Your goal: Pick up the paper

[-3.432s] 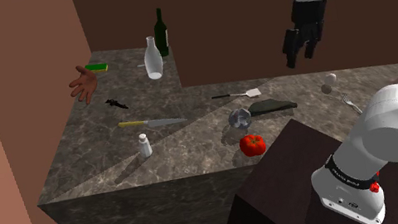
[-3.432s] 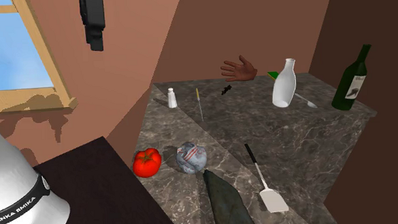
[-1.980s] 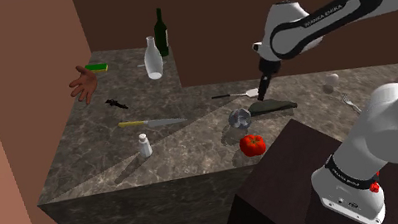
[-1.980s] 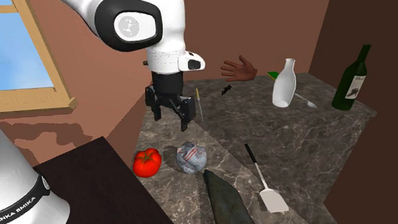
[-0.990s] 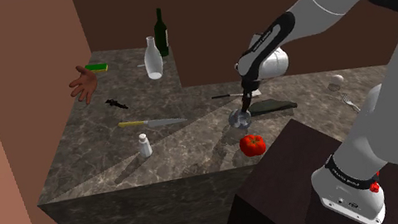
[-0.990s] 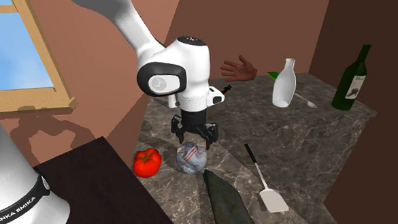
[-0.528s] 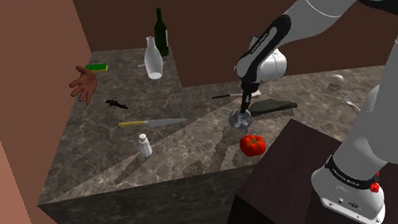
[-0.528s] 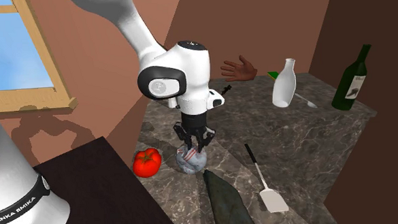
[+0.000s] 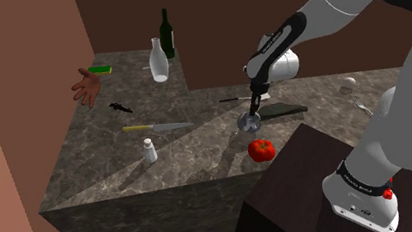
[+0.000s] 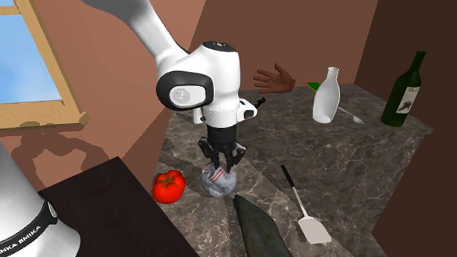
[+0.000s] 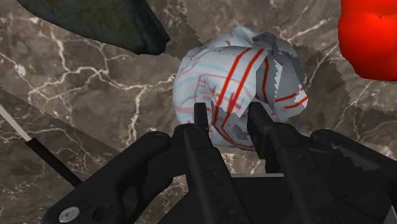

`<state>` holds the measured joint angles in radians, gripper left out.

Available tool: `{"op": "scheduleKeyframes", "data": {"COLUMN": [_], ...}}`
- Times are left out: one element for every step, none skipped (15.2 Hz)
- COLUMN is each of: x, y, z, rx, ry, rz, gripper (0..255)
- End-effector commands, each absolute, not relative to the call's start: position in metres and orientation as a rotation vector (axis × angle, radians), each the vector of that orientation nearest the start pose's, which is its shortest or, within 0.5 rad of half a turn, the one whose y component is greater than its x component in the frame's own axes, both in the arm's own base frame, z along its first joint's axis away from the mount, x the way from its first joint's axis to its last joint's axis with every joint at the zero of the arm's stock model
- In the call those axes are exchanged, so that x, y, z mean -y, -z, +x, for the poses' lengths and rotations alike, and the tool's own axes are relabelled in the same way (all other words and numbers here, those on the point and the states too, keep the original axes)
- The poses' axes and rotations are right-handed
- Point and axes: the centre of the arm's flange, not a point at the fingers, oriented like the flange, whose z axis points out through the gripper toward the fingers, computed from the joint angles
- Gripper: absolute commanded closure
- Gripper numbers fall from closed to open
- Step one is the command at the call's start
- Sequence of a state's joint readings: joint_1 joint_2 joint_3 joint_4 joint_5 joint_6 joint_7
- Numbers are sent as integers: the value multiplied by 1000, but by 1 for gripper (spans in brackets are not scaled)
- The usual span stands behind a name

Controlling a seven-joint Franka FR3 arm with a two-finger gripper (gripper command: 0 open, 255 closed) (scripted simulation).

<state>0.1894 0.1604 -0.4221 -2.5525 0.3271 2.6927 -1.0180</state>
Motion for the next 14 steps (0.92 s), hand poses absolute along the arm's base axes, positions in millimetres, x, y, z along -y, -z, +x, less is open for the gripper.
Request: {"op": "scheduleKeyframes", "data": {"x": [121,121,121,121,121,121,121,121,121,121,121,121,121,121], "y": [-225,-230,-235,-241,-246,-251,-256,-262,-267,-272,-278,-283,-284,-284], "z": [438,438,438,438,438,438,438,438,438,438,438,438,438,438], "rx": [755,755,755,755,755,755,755,755,755,755,755,755,755,755], "ry": [72,72,72,72,72,72,72,72,72,72,72,72,72,72], "rz": [-2988,-2988,-2988,-2988,-2988,-2988,-2988,-2988,-2988,-2988,-2988,-2988,-2988,-2988], "gripper": [255,255,255,255,255,255,255,255,255,255,255,255,255,255]}}
